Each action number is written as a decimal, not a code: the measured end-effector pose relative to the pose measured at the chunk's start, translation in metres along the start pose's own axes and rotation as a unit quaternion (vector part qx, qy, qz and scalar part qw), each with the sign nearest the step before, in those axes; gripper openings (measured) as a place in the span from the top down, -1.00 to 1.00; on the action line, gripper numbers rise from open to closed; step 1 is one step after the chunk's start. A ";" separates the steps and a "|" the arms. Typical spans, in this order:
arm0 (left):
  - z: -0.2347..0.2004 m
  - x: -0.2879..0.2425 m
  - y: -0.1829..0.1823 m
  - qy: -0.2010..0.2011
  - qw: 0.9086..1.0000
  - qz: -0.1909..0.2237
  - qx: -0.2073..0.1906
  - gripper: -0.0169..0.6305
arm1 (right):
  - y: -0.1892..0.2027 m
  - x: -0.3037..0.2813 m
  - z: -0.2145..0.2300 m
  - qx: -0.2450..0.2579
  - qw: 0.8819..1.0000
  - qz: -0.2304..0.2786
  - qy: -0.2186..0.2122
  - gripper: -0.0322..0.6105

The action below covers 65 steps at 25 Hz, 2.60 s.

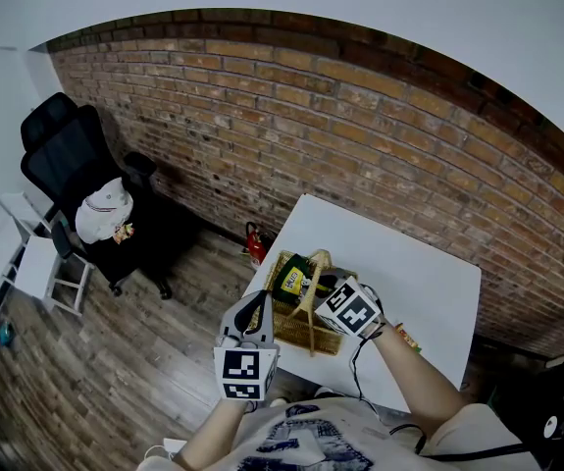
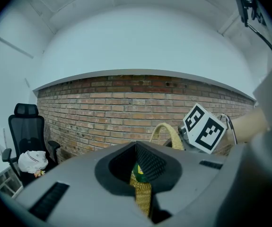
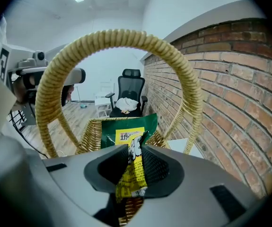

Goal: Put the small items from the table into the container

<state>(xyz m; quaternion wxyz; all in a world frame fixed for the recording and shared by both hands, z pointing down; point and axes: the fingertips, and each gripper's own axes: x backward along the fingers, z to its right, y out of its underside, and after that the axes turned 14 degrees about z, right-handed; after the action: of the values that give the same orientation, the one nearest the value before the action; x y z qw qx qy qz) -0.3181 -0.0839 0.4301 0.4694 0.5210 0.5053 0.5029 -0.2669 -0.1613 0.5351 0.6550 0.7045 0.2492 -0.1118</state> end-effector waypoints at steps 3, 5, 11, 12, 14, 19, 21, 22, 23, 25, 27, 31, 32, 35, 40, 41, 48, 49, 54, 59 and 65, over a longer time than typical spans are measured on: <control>-0.001 0.000 0.001 -0.001 1.000 0.000 0.000 0.79 | -0.001 0.001 0.000 -0.005 1.000 0.004 0.000 0.59; -0.002 0.001 0.003 -0.003 1.000 -0.001 0.000 0.79 | -0.003 0.002 0.001 -0.009 1.000 0.008 0.005 0.52; -0.002 0.003 0.001 -0.002 1.000 0.001 -0.001 0.79 | -0.011 0.011 0.008 -0.009 1.000 0.021 0.021 0.49; -0.001 0.004 0.001 -0.001 1.000 0.001 -0.001 0.79 | -0.011 0.013 0.009 -0.009 0.999 0.022 0.023 0.49; 0.001 0.004 0.001 0.001 1.000 0.001 -0.001 0.79 | -0.011 0.017 0.009 -0.011 0.999 0.025 0.027 0.49; 0.005 0.004 0.000 0.009 1.000 0.002 -0.002 0.79 | -0.016 0.030 0.010 -0.013 0.998 0.039 0.044 0.49; 0.007 0.005 0.000 0.014 1.000 0.000 -0.003 0.79 | -0.019 0.038 0.011 -0.015 0.997 0.048 0.058 0.49; 0.009 0.005 0.000 0.017 1.000 0.000 -0.003 0.79 | -0.021 0.042 0.012 -0.016 0.996 0.053 0.065 0.49; 0.011 0.005 -0.002 0.021 1.000 0.001 -0.003 0.79 | -0.023 0.046 0.013 -0.018 0.996 0.058 0.072 0.49; 0.015 0.004 -0.004 0.029 1.000 0.003 -0.004 0.79 | -0.027 0.055 0.013 -0.018 0.994 0.069 0.085 0.49; 0.019 0.005 -0.005 0.036 0.999 0.003 -0.005 0.79 | -0.032 0.066 0.014 -0.017 0.991 0.083 0.101 0.49; 0.029 0.005 -0.008 0.053 0.999 0.004 -0.008 0.79 | -0.041 0.093 0.015 -0.029 0.983 0.112 0.140 0.49; 0.032 0.005 -0.009 0.058 0.998 0.004 -0.009 0.79 | -0.043 0.100 0.015 -0.030 0.981 0.119 0.152 0.50; 0.042 0.006 -0.012 0.074 0.997 0.007 -0.010 0.79 | -0.046 0.122 0.017 -0.040 0.970 0.141 0.194 0.59; 0.061 0.008 -0.023 0.103 0.994 0.021 -0.014 0.79 | -0.048 0.162 0.015 -0.069 0.949 0.179 0.251 0.67; 0.064 0.009 -0.025 0.108 0.994 0.023 -0.015 0.79 | -0.049 0.170 0.014 -0.074 0.944 0.186 0.263 0.71; 0.087 0.011 -0.031 0.139 0.990 0.028 -0.019 0.79 | -0.050 0.222 0.006 -0.100 0.907 0.230 0.339 0.83; 0.090 0.011 -0.032 0.142 0.989 0.028 -0.020 0.79 | -0.049 0.228 0.004 -0.102 0.903 0.234 0.346 0.83; 0.105 0.013 -0.034 0.159 0.987 0.029 -0.023 0.79 | -0.042 0.245 -0.008 -0.111 0.896 0.241 0.357 0.84; 0.119 0.021 -0.039 0.180 0.983 0.045 -0.011 0.79 | -0.039 0.264 -0.017 -0.106 0.880 0.250 0.389 0.84; 0.127 0.035 -0.040 0.189 0.981 0.052 -0.011 0.79 | -0.034 0.284 -0.030 -0.111 0.865 0.263 0.413 0.84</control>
<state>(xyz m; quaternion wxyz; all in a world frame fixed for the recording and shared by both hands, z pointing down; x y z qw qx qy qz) -0.1936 -0.0449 0.3853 0.3448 0.4370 0.5513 0.6214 -0.0467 -0.0729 0.3717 0.5708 0.6486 0.3136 0.3939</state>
